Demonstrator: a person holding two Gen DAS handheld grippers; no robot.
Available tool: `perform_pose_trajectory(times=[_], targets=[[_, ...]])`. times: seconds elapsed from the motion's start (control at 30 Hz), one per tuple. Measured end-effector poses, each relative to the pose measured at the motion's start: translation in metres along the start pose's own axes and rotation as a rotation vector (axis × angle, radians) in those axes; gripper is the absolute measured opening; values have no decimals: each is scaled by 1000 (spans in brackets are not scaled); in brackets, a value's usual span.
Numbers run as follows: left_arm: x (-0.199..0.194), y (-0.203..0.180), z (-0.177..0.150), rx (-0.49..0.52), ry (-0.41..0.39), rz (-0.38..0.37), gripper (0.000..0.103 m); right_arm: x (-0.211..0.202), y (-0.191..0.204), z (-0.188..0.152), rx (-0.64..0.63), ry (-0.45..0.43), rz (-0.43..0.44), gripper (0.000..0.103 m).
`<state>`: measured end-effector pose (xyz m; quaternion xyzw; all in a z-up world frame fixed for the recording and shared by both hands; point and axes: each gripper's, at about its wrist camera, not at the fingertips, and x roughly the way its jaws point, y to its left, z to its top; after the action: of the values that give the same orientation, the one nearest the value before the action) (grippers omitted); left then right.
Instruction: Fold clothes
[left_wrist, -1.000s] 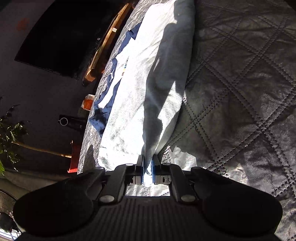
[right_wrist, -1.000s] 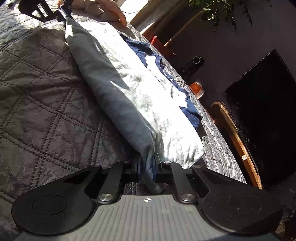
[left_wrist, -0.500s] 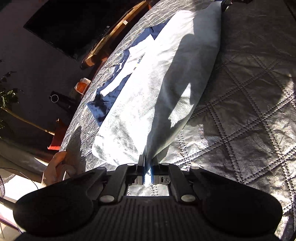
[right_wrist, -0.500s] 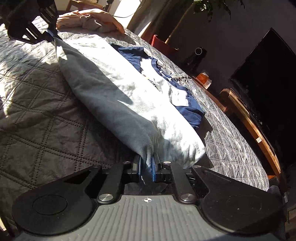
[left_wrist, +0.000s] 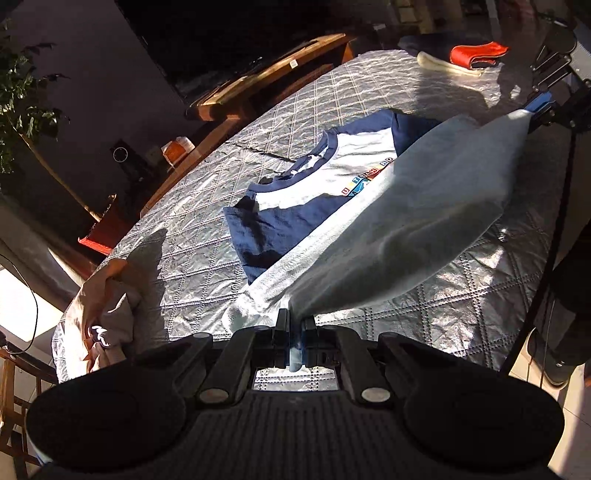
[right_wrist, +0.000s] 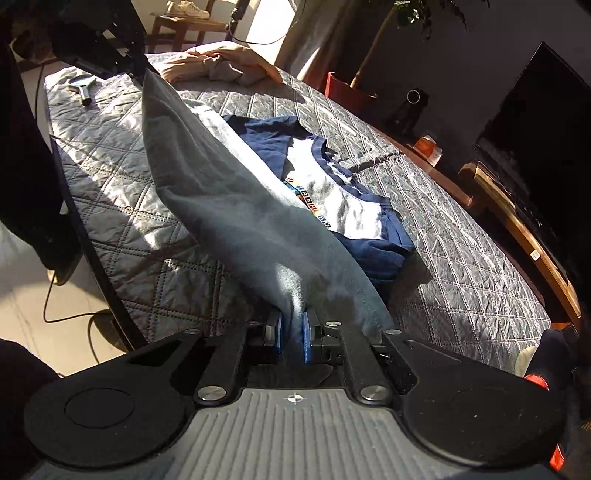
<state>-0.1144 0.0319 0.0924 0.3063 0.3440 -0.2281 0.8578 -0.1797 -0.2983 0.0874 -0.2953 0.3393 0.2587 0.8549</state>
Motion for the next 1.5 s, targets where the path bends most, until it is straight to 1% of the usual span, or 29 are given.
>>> perform_pose_trajectory(times=[0.07, 0.2, 0.3, 0.33, 0.5, 0.6, 0.67, 0.83, 0.87, 0.9, 0.93, 0.97, 1.0, 1.03, 1.07, 1.1, 1.17, 1.2, 1.23, 1.27, 1.3, 1.33, 1.37, 1.4, 1.43, 1.47, 1.5], targets=[[-7, 8, 3, -59, -18, -18, 4, -7, -4, 2, 15, -8, -7, 13], [1, 39, 13, -218, -45, -52, 4, -10, -30, 17, 39, -38, -28, 13], [17, 63, 24, -324, -55, -66, 5, 3, -61, 35, 50, -47, -37, 13], [24, 71, 28, -344, -56, -69, 5, 11, -73, 42, 51, -46, -38, 13], [76, 114, 59, -430, -55, -77, 5, 66, -129, 70, 55, -15, -37, 13], [109, 132, 75, -449, -50, -66, 5, 103, -155, 78, 75, 18, -33, 13], [130, 138, 79, -458, -35, -67, 5, 131, -169, 81, 90, 50, -24, 13], [187, 142, 73, -479, 51, -76, 6, 180, -175, 74, 98, 103, -22, 14], [193, 141, 71, -485, 62, -76, 7, 187, -175, 72, 100, 111, -27, 16], [199, 141, 68, -493, 70, -71, 9, 193, -175, 70, 107, 119, -36, 18], [205, 141, 65, -506, 77, -62, 12, 198, -176, 68, 116, 126, -46, 19], [208, 143, 63, -520, 83, -52, 14, 201, -175, 67, 120, 128, -67, 25], [210, 146, 61, -538, 88, -40, 16, 203, -175, 65, 124, 132, -94, 35], [211, 150, 59, -559, 93, -25, 18, 204, -176, 64, 135, 134, -112, 37], [210, 156, 56, -593, 95, -7, 20, 204, -177, 63, 149, 136, -127, 37], [206, 162, 53, -631, 87, 1, 24, 202, -178, 62, 164, 134, -149, 38], [190, 170, 47, -711, 60, 15, 28, 194, -182, 60, 200, 110, -239, 38], [180, 173, 45, -754, 42, 21, 32, 189, -184, 59, 217, 97, -286, 38], [170, 175, 42, -794, 27, 27, 37, 182, -186, 60, 264, 65, -316, 38], [162, 174, 41, -825, 25, 39, 38, 174, -188, 63, 324, 25, -309, 40], [155, 172, 40, -851, 34, 57, 37, 170, -183, 69, 332, 1, -297, 40], [149, 170, 39, -865, 36, 72, 37, 166, -176, 77, 323, -18, -286, 42], [146, 168, 39, -874, 28, 74, 38, 163, -169, 84, 314, -36, -274, 50], [144, 168, 39, -877, 23, 68, 39, 161, -160, 93, 293, -46, -261, 61], [146, 167, 41, -869, 33, 69, 39, 162, -153, 100, 288, -58, -234, 63], [147, 167, 43, -867, 39, 76, 38, 164, -146, 107, 288, -71, -203, 61], [144, 168, 43, -887, 32, 107, 37, 167, -139, 115, 302, -84, -173, 61]])
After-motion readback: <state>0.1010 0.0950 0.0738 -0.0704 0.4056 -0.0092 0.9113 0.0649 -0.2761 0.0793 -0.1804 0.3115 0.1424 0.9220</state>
